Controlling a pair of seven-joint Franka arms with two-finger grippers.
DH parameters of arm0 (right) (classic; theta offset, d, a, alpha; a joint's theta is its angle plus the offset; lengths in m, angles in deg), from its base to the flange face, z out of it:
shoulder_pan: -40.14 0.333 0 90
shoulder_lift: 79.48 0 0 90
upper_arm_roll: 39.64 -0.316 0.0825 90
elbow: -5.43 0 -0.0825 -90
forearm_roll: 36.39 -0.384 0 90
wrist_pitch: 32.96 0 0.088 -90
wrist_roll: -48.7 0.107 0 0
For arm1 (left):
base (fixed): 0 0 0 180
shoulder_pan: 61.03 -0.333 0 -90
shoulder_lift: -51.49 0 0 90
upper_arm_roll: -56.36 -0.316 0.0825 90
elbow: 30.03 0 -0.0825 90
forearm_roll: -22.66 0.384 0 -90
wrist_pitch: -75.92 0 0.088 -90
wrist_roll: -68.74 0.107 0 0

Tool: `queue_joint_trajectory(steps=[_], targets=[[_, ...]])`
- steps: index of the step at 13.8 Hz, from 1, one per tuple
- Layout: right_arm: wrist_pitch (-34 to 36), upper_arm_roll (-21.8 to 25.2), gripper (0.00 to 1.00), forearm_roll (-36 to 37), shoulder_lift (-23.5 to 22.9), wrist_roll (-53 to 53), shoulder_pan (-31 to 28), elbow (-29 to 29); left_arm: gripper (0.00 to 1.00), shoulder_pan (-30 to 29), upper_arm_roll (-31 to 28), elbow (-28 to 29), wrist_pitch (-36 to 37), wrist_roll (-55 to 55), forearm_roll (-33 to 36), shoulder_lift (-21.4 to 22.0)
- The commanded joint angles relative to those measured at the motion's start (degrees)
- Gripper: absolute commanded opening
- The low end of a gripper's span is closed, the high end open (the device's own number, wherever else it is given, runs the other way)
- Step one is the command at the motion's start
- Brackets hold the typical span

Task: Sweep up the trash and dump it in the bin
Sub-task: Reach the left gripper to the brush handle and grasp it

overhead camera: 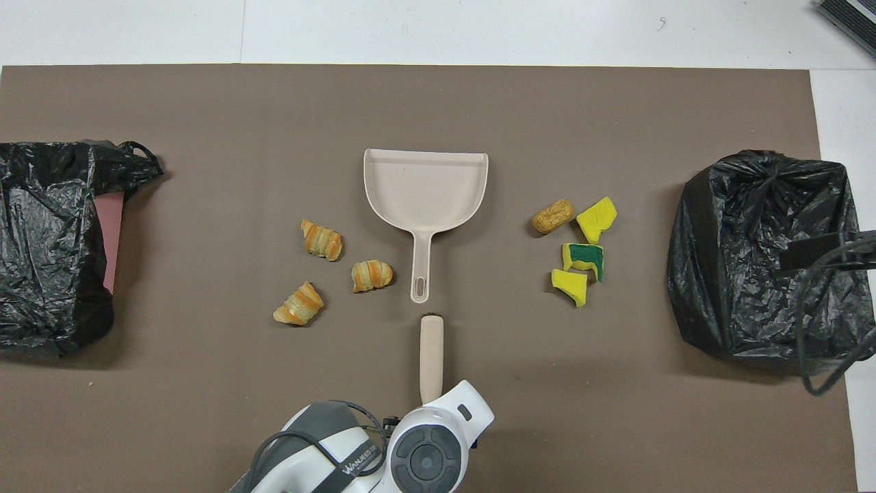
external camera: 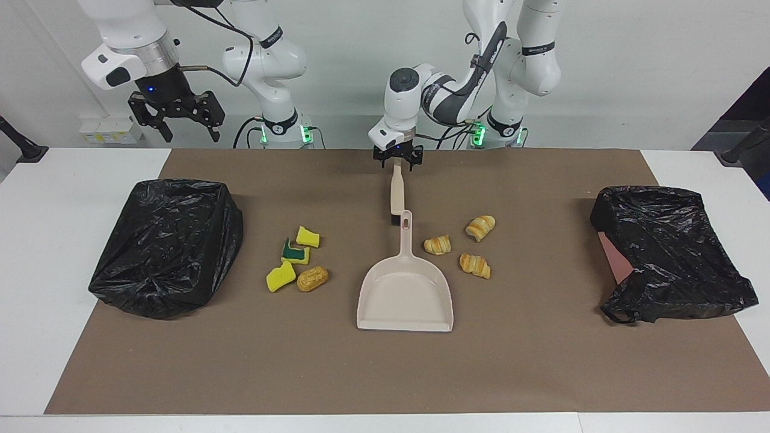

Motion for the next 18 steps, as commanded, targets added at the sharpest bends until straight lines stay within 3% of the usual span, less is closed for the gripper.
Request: queue_joint_trajectory(steps=[1, 2, 5, 11, 14, 18], targets=[[-0.77, 0.0, 1.0, -1.24, 0.82, -0.72, -0.28, 0.82, 0.37, 1.17, -0.97, 0.09, -0.32, -1.43, -0.18, 0.85], [-0.77, 0.0, 1.0, -1.24, 0.82, -0.81, -0.28, 0.82, 0.02, 1.17, -0.97, 0.18, -0.06, -0.38, -0.18, 1.02], [-0.77, 0.0, 1.0, -1.24, 0.82, -0.72, -0.28, 0.82, 0.0, -0.06, -1.49, -0.17, 1.69, 0.33, -0.18, 2.24], [-0.77, 0.0, 1.0, -1.24, 0.82, -0.72, -0.28, 0.82, 0.0, -8.4, -1.58, -5.53, 21.02, 9.29, -0.18, 9.09], [-0.77, 0.0, 1.0, -1.24, 0.82, -0.81, -0.28, 0.82, 0.0, -15.59, -1.76, -6.49, 27.52, 13.49, -0.09, 14.2], [-0.77, 0.0, 1.0, -1.24, 0.82, -0.72, -0.28, 0.82, 0.0, -26.58, -1.85, -9.75, 31.5, 21.58, 0.79, 13.59]])
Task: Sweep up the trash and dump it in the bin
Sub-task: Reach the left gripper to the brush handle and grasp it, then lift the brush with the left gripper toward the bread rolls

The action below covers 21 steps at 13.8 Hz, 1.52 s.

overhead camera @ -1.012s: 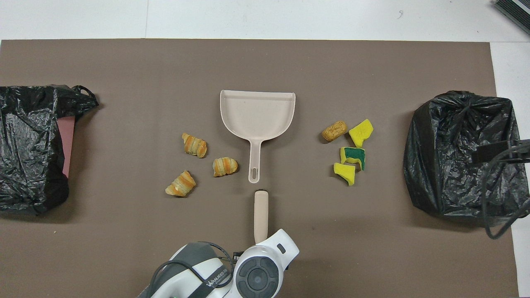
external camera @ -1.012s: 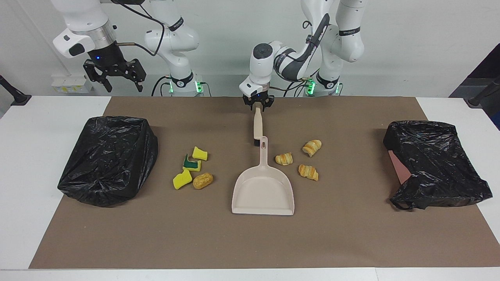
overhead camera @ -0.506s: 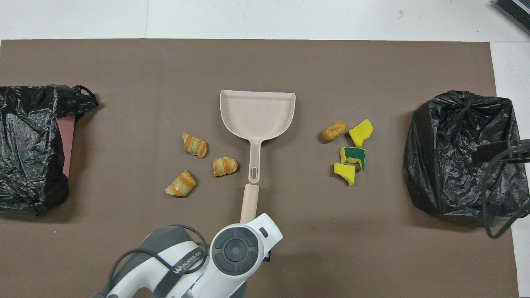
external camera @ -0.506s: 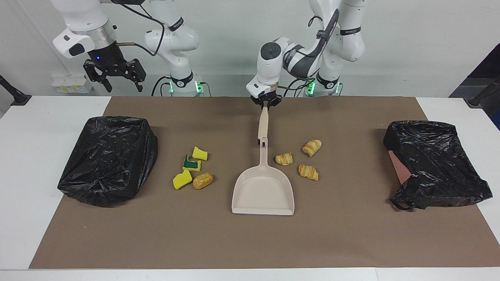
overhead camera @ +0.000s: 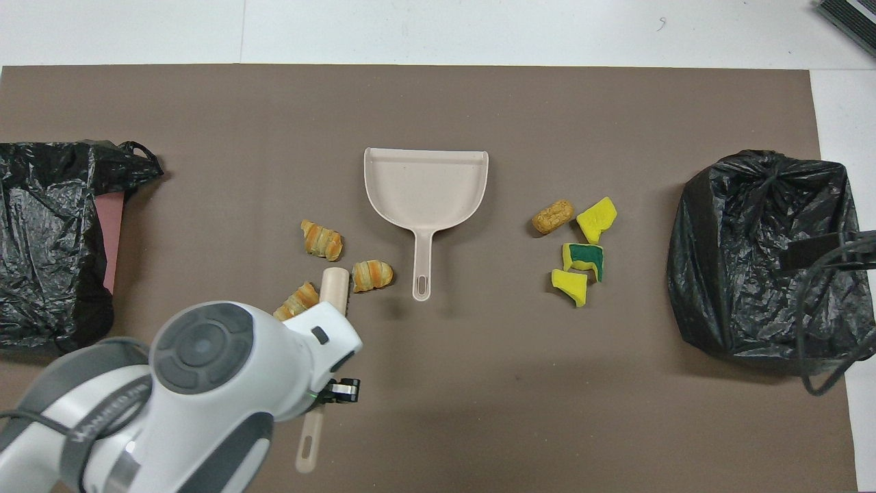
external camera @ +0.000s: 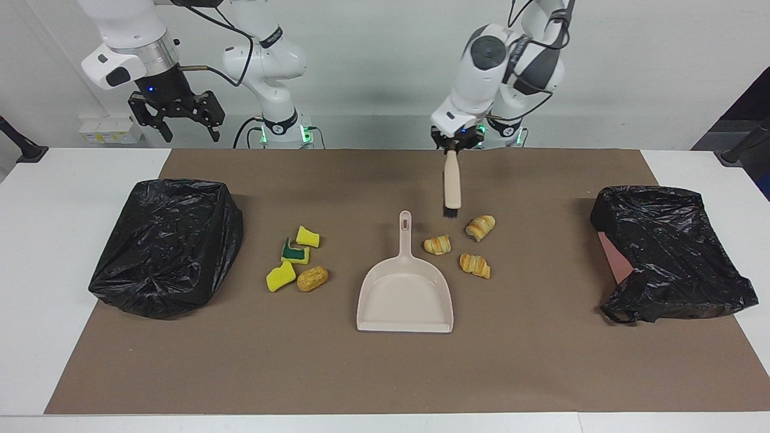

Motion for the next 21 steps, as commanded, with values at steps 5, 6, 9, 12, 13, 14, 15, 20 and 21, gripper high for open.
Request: queue_joint_trajectory(steps=[5, 6, 9, 12, 13, 14, 15, 20, 21], targets=[[-0.77, 0.0, 1.0, -1.24, 0.82, -0.72, -0.28, 0.82, 0.0, -14.82, 0.54, -1.12, 0.08, 11.49, 3.06, -1.55], [-0.77, 0.0, 1.0, -1.24, 0.82, -0.81, -0.28, 0.82, 0.0, -16.49, 0.63, -1.03, -0.71, 13.07, 4.29, -1.64], [-0.77, 0.0, 1.0, -1.24, 0.82, -0.81, -0.28, 0.82, 0.0, -21.94, 0.63, -0.42, -3.25, 18.51, 4.39, -1.81], [-0.77, 0.0, 1.0, -1.24, 0.82, -0.81, -0.28, 0.82, 0.0, -25.47, 0.63, -0.24, -4.14, 22.83, 4.39, -2.08], [-0.77, 0.0, 1.0, -1.24, 0.82, -0.81, -0.28, 0.82, 0.0, -25.73, 0.63, -0.07, -4.67, 22.92, 4.39, -1.99], [-0.77, 0.0, 1.0, -1.24, 0.82, -0.72, -0.28, 0.82, 0.0, -26.08, 0.63, 0.02, -5.37, 22.84, 4.39, -2.25], [-0.77, 0.0, 1.0, -1.24, 0.82, -0.72, -0.28, 0.82, 0.0, -26.17, 0.63, 0.63, -6.51, 22.92, 4.39, -2.43], [0.37, -0.09, 1.0, -1.07, 1.61, -1.08, 0.07, 1.44, 0.0, -25.21, 0.72, 0.9, -10.82, 22.14, 4.39, -6.73], [0.2, -0.96, 1.0, -1.33, 1.52, -0.29, 1.37, 1.44, 0.0, -25.12, 0.8, 0.9, -11.17, 22.05, 4.39, -7.17]])
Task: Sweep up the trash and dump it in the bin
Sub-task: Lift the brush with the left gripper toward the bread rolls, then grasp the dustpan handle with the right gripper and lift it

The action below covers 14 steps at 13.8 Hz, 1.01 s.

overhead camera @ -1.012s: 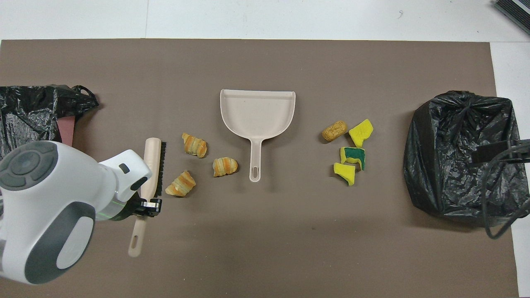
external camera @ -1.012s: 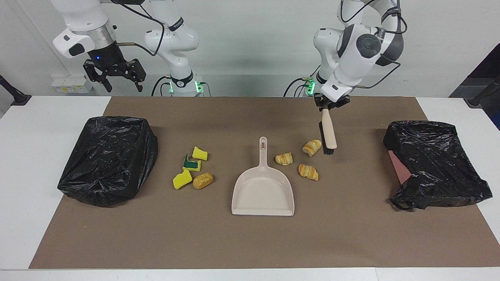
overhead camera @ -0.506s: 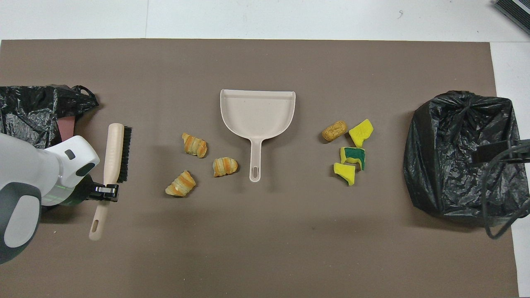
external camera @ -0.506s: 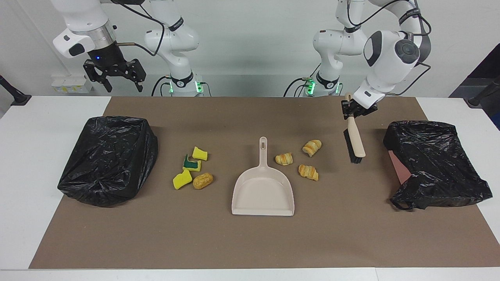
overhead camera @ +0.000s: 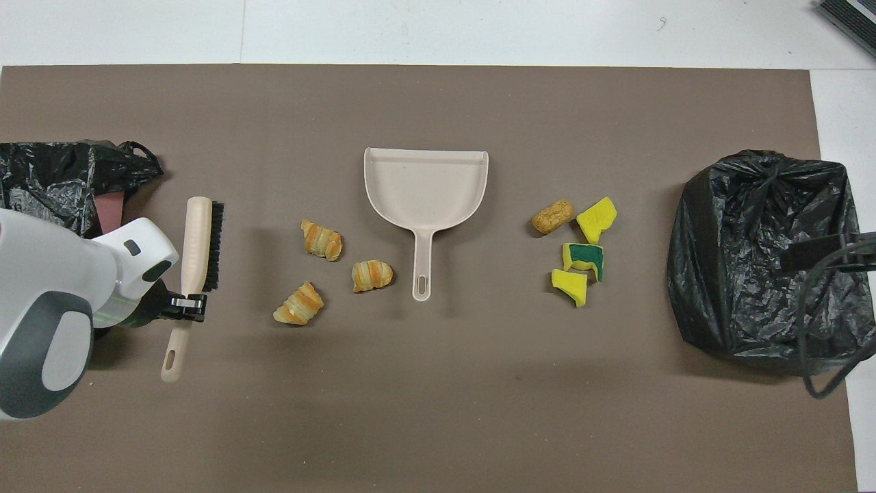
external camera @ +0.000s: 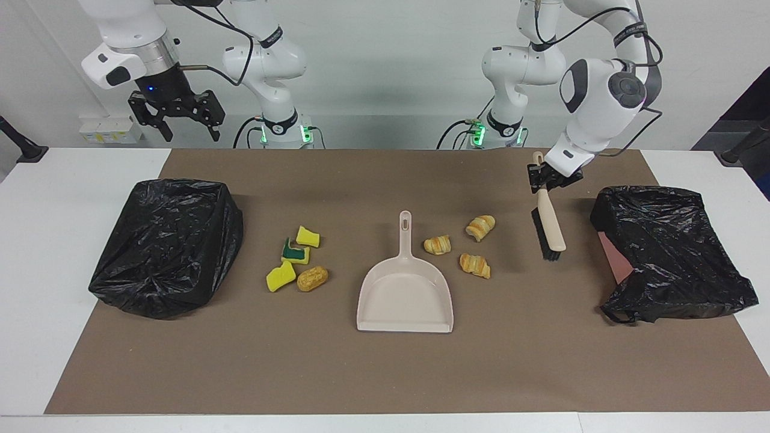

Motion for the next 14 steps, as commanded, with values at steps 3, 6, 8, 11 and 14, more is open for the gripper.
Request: queue_joint_trajectory(steps=[3, 6, 8, 11, 14], targets=[[-6.03, -1.41, 1.0, -1.2, 0.32, 5.69, 9.32, 4.74, 0.0, 0.86, 0.32, 1.07, -3.69, -0.21, 0.38, -2.65], [-12.65, -1.5, 1.0, -1.81, -4.58, 17.47, 17.24, 6.34, 0.0, 1.65, 0.41, 1.77, -5.62, -0.03, 0.38, -3.36], [-16.69, -1.5, 1.0, -3.13, -8.89, 23.45, 21.46, 6.25, 0.0, 2.17, 0.32, 2.38, -5.89, -0.12, 0.29, -3.45], [-26.6, -1.5, 1.0, -3.83, -16.71, 34.97, 28.06, 5.9, 0.0, 2.26, 0.32, 2.39, -5.8, -0.03, 0.29, -3.45], [-34.52, -1.5, 1.0, -7.26, -21.9, 36.66, 31.75, 5.55, 0.0, 2.61, 0.32, 2.3, -5.71, -0.21, 0.29, -3.45]])
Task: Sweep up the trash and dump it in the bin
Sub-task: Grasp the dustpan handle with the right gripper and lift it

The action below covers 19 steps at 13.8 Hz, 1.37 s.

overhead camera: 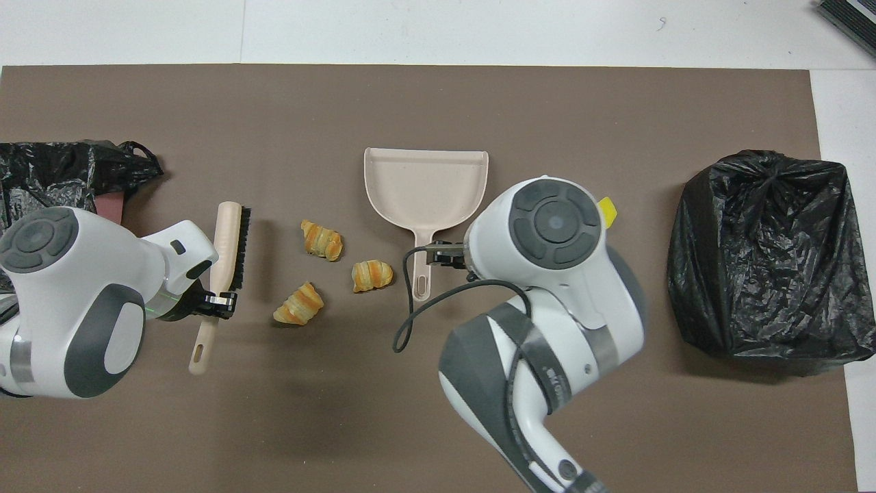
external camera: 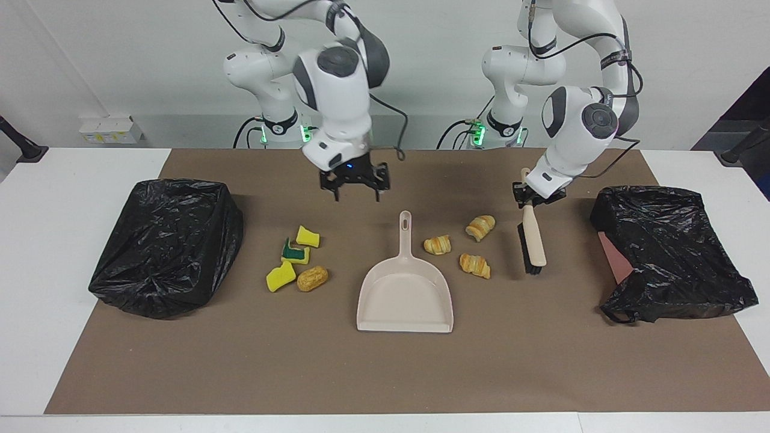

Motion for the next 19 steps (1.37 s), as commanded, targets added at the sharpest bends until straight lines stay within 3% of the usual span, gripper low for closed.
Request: queue_joint_trajectory(steps=[1, 4, 10, 11, 12, 14, 15, 19], targets=[[-4.37, 0.44, 1.0, -2.54, -4.8, 2.97, 2.35, -2.83, 0.0, 1.11, -0.65, 0.91, -1.24, -0.2, 0.29, 0.73], [-9.21, 0.44, 1.0, -1.67, -10.79, 5.62, 4.82, -4.78, 0.0, 1.11, -0.65, 1.08, -1.15, -0.11, 0.29, 0.82], [-9.84, 0.44, 1.0, 0.0, -12.91, 4.92, 4.47, -4.6, 0.0, 1.11, -0.65, 2.23, -1.33, 0.15, 0.29, 1.44], [-9.93, 0.44, 0.92, 0.53, -12.91, 4.83, 4.04, -4.6, 0.0, 1.11, -0.65, 2.23, -1.33, 0.15, 0.29, 1.44], [-9.93, 0.44, 0.72, 0.53, -12.91, 4.75, 4.04, -4.51, 0.0, 1.03, -0.65, 2.23, -1.33, 0.15, 0.29, 1.35], [-10.19, 0.44, 0.08, 0.62, -12.91, 4.92, 4.38, -4.16, 0.0, 1.2, -0.65, 2.31, -1.85, -0.02, 0.29, 0.82], [-9.58, 0.44, 0.0, 0.53, -12.82, 5.7, 4.47, -4.16, 0.0, 1.2, -0.65, 2.31, -2.12, -0.02, 0.29, 0.82], [-8.26, 0.44, 0.0, 4.73, -12.74, 3.7, 3.86, -4.86, 0.0, 1.2, -0.65, 2.58, -2.03, 0.06, 0.29, 0.91]])
